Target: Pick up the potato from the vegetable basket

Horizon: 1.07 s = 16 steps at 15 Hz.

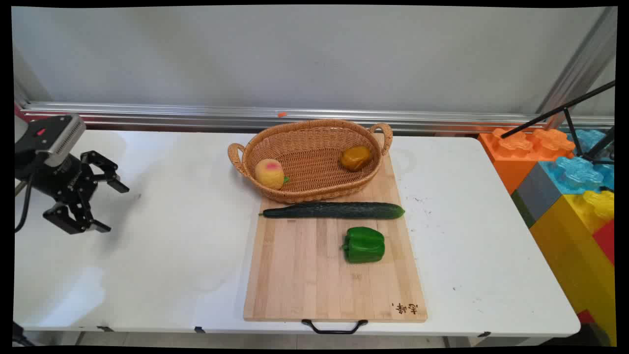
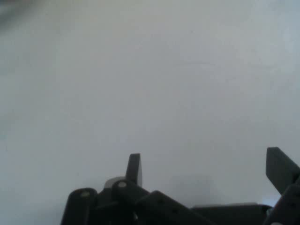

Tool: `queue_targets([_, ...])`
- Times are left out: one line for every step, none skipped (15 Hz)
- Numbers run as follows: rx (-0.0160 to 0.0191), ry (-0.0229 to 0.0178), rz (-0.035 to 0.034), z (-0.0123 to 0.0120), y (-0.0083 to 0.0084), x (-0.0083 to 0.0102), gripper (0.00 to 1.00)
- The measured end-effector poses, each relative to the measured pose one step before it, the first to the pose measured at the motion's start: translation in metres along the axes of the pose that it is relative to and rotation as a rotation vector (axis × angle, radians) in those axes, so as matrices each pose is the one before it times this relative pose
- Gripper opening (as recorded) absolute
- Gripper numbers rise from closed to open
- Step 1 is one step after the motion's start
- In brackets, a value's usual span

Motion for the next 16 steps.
queue_targets([-0.00558, 0.0145, -0.00529, 0.0016, 0.0002, 0.0005, 1.0])
queue_targets([-0.00328, 0.01692, -0.00663, 0.00215, 0.00016, 0.003, 1.0])
queue_targets([0.00216, 0.01689, -0.00619, 0.00255, -0.00033, 0.00511, 1.0])
queue_targets([0.00699, 0.0154, -0.00755, 0.00238, -0.00054, 0.00638, 1.0])
queue_targets([0.0113, 0.01799, -0.0091, 0.00315, -0.00085, 0.00944, 1.0])
queue_targets([0.01694, 0.02006, -0.01338, 0.00314, -0.00133, 0.01141, 1.0])
queue_targets([0.01854, 0.02163, -0.01733, 0.00362, -0.00175, 0.01347, 1.0])
queue_targets([0.01607, 0.01592, -0.01556, 0.00344, -0.00176, 0.01258, 1.0])
queue_targets([0.01955, 0.01641, -0.0215, 0.00451, -0.00275, 0.01676, 1.0])
queue_targets([0.0189, 0.0124, -0.0204, 0.00525, -0.00286, 0.01819, 1.0])
queue_targets([0.01769, 0.01268, -0.01307, 0.0044, -0.00203, 0.017, 1.0])
queue_targets([0.01952, 0.01638, -0.01421, 0.00546, -0.00225, 0.02159, 1.0])
queue_targets([0.01958, 0.01203, -0.01422, 0.00615, -0.00224, 0.02134, 1.0])
queue_targets([0.01258, 0.00689, -0.00986, 0.00485, -0.00158, 0.01447, 1.0])
queue_targets([0.01459, 0.00833, -0.01593, 0.00767, -0.0026, 0.01926, 1.0])
queue_targets([0.01202, 0.00632, -0.01725, 0.00857, -0.00301, 0.01793, 1.0])
